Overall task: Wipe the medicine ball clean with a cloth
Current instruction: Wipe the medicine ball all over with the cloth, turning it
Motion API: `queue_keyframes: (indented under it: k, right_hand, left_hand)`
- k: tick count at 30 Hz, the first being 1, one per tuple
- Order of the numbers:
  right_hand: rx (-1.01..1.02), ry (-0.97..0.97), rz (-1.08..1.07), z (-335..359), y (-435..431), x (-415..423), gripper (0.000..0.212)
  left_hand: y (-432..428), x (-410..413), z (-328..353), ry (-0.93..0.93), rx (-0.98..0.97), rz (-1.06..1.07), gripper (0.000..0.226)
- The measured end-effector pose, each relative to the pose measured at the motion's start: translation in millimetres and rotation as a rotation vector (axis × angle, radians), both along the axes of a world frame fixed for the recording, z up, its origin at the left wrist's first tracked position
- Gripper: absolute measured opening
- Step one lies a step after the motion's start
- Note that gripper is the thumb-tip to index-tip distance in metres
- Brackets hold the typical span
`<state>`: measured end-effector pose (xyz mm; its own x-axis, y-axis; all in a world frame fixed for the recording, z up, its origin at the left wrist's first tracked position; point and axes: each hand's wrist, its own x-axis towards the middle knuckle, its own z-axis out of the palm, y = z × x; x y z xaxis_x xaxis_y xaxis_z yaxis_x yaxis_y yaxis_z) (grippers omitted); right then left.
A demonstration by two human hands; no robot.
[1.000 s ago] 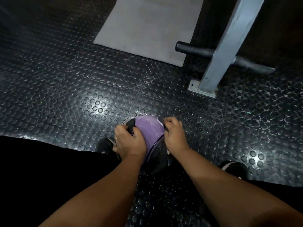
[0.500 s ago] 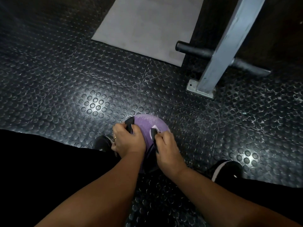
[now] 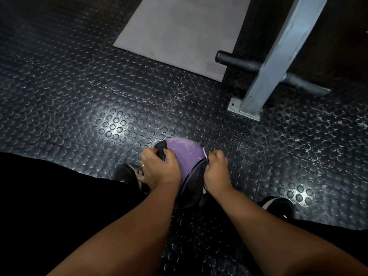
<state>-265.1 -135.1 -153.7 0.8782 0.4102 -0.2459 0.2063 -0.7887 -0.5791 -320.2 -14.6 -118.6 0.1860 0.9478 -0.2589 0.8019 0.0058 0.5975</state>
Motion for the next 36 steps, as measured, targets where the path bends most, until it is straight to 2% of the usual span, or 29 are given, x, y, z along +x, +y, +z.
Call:
queue_keyframes:
  k: [4, 10, 13, 17, 20, 22, 25, 29, 33, 36]
  right_hand:
    - [-0.037, -0.028, -0.016, 18.7, 14.9, -13.3, 0.023]
    - [-0.022, -0.131, 0.15, 37.3, 8.6, -47.8, 0.037]
    - [-0.125, -0.184, 0.197, 29.4, -0.4, -37.9, 0.041]
    - [-0.295, -0.091, 0.12, 14.0, -8.6, -8.6, 0.038]
    - [-0.282, 0.056, 0.124, 9.5, -8.7, 7.0, 0.029]
    - [-0.242, 0.074, 0.101, 12.1, -3.3, 3.9, 0.027]
    - [-0.182, 0.006, 0.104, 28.7, 4.4, -15.2, 0.03]
    - [-0.161, -0.072, 0.288, 53.9, 5.0, -39.2, 0.039]
    - [-0.216, -0.131, 0.305, 52.9, -4.6, -31.7, 0.048]
    - [-0.351, -0.136, 0.24, 43.1, -0.6, -16.3, 0.047]
  left_hand:
    - [6.0, -1.7, -4.5, -0.013, -0.015, 0.023, 0.019]
    - [7.0, -2.2, -2.7, -0.008, -0.016, 0.019, 0.02]
    - [3.2, -1.5, -1.8, -0.012, -0.014, -0.003, 0.02]
    - [-4.9, -1.9, -0.9, -0.014, 0.003, -0.02, 0.023]
    - [-2.3, -0.9, 0.4, -0.022, 0.006, -0.01, 0.021]
    - [2.7, -0.4, -0.2, -0.021, 0.0, 0.002, 0.02]
    - [6.7, 1.7, -1.2, -0.021, -0.015, 0.007, 0.02]
    - [7.1, 0.6, -1.4, -0.015, -0.013, 0.014, 0.021]
    - [4.0, 4.3, 1.2, -0.014, -0.014, 0.001, 0.022]
    - [1.7, 9.3, 3.1, 0.008, -0.012, -0.011, 0.023]
